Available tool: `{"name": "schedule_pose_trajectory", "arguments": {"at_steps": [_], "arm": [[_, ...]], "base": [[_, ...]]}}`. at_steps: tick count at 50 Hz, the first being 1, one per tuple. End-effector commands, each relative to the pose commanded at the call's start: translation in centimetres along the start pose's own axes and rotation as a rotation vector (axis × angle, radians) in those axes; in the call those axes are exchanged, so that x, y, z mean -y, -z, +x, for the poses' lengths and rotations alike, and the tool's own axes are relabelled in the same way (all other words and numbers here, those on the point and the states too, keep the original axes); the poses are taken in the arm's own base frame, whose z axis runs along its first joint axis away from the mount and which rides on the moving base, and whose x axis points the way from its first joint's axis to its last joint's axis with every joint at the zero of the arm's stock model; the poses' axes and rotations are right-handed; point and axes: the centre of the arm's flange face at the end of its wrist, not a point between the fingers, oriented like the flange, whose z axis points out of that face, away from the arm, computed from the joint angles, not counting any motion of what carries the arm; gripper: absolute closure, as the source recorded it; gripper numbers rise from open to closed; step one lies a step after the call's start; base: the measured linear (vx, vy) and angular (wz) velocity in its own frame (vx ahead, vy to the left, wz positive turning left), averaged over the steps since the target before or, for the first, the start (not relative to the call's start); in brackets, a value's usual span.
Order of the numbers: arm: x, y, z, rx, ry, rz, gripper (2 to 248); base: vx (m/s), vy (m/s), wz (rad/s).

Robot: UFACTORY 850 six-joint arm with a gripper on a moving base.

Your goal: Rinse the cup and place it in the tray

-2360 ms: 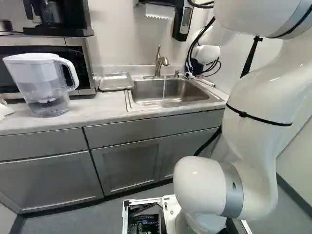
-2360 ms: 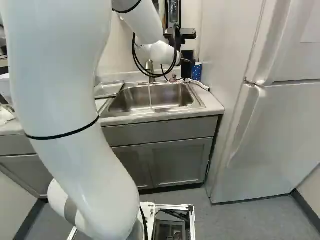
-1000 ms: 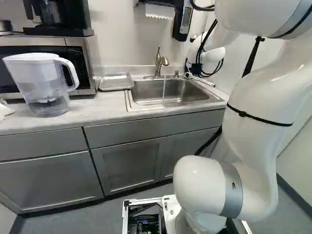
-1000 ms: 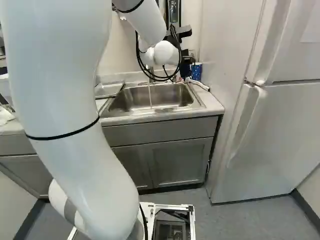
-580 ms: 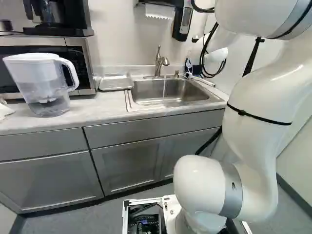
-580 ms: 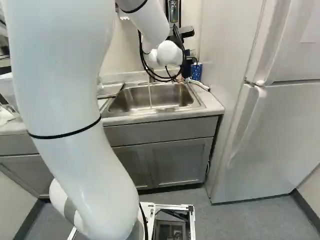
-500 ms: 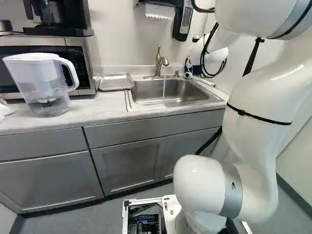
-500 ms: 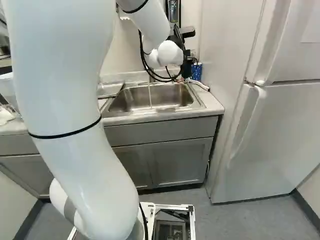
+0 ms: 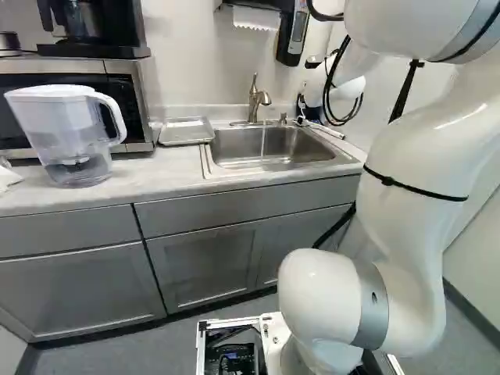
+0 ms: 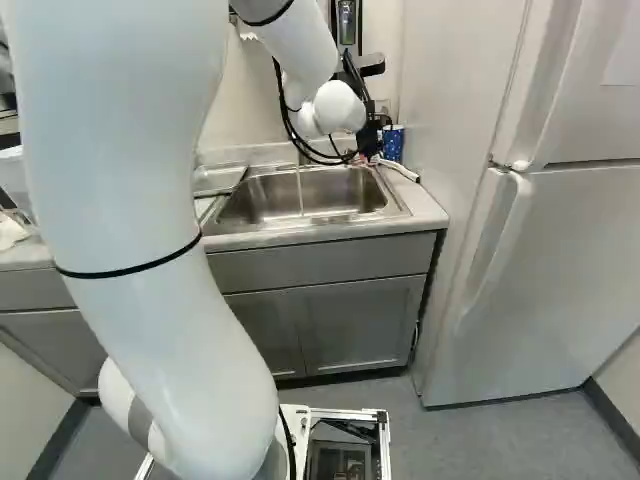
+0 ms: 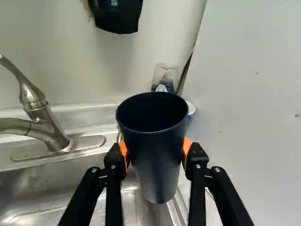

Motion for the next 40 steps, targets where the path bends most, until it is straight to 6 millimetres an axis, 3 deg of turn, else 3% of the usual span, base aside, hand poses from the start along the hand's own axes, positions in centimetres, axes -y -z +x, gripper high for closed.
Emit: {"name": "schedule_pose_trajectory", "arguments": {"at_steps": [40], "arm": [[3.8,1.3,-3.8,0.069,0.006,0.062,125]], "base": [[0.000,0.000,0.000]]}}
